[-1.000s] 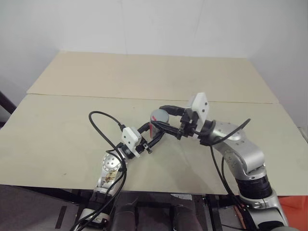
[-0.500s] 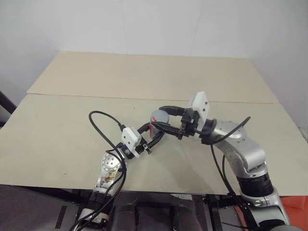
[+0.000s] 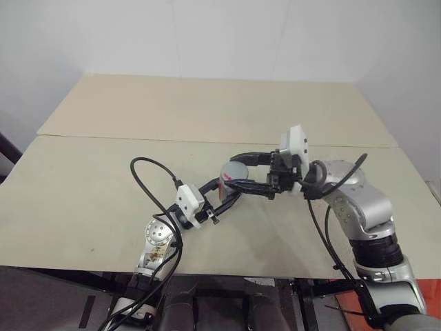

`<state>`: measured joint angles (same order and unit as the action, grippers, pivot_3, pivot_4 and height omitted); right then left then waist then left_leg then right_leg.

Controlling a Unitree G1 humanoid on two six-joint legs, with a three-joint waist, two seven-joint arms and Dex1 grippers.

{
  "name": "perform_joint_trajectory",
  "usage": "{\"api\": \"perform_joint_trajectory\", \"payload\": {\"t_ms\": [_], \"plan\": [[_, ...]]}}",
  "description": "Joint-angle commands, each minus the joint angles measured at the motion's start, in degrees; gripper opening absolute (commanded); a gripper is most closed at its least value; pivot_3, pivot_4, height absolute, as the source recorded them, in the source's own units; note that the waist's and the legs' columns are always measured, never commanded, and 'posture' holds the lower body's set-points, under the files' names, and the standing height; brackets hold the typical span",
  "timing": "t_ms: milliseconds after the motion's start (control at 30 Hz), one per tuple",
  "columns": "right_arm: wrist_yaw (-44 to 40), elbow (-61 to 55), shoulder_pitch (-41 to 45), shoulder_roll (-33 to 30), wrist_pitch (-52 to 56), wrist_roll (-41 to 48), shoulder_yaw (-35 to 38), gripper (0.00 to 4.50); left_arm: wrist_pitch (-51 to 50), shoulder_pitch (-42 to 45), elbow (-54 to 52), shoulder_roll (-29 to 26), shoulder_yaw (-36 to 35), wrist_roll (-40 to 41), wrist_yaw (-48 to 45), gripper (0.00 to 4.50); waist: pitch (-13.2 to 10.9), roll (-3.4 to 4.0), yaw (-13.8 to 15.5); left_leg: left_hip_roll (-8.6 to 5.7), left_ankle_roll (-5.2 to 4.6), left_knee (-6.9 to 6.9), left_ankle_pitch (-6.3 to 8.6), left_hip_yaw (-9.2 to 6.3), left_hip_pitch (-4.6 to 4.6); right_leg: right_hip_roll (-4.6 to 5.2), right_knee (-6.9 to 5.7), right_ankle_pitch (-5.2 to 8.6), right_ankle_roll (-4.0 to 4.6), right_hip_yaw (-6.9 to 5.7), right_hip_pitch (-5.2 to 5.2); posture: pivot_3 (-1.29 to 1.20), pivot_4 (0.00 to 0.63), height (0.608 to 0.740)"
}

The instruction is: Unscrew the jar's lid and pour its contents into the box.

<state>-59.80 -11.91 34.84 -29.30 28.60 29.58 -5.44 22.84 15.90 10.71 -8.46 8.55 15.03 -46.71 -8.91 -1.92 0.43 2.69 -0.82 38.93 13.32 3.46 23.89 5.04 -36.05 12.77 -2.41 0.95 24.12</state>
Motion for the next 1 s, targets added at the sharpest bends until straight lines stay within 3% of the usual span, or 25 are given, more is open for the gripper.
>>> {"api": "perform_joint_trajectory", "payload": {"t_ms": [33,500,667,767,900,1000], "plan": [[-1.39,0.12,2.13,0.60,-1.03,2.26,1.45,2.74,0.36,0.54,-0.73,-0.03,0.62,0.21,-0.82,1.97,0.00,0.00,0.00,0.00,0.00,0.00,0.00,0.00,0.00,0.00,0.00,0.00,0.00,0.00,0.01,0.00,0.150,0.740],[-2.16,2.82,2.94,0.61,1.26,5.28,2.72,2.74,-0.20,0.45,-1.10,-0.10,1.29,0.96,-2.06,1.97,0.00,0.00,0.04,0.00,0.00,0.00,0.00,0.00,0.00,0.00,0.00,0.00,0.00,0.00,0.01,0.00,0.150,0.740],[8.77,1.99,2.62,-0.37,2.32,3.12,8.89,2.74,-0.39,0.20,-1.52,-0.18,0.88,0.67,-1.10,1.97,0.00,0.00,0.19,0.00,0.00,0.00,0.00,0.00,0.00,0.01,-0.02,0.00,0.00,0.00,0.01,0.00,0.150,0.740],[14.38,-1.90,-1.64,-4.39,4.28,2.01,13.80,2.74,-0.78,0.07,-1.88,-0.26,0.48,0.27,0.16,1.97,0.00,0.00,0.76,-0.04,0.00,0.01,0.00,-0.02,0.08,0.06,0.02,0.00,-0.01,-0.06,0.02,0.00,0.150,0.740],[17.58,-11.15,-15.64,-13.36,8.79,-1.38,17.83,2.74,-1.55,1.50,-0.89,-0.81,-0.23,-1.28,2.32,1.97,0.00,0.00,1.00,-0.08,-0.05,0.00,0.03,-0.07,0.28,0.12,0.16,0.02,-0.04,-0.14,0.11,0.00,0.150,0.740],[21.18,-15.45,-24.72,-14.72,13.34,-1.01,20.53,2.74,-3.64,3.40,-0.34,-1.23,-1.16,-1.06,3.26,1.97,0.00,0.00,0.59,-0.09,-0.06,0.00,0.04,-0.09,0.29,0.12,0.14,0.02,-0.04,-0.14,0.10,0.00,0.150,0.740]]}}
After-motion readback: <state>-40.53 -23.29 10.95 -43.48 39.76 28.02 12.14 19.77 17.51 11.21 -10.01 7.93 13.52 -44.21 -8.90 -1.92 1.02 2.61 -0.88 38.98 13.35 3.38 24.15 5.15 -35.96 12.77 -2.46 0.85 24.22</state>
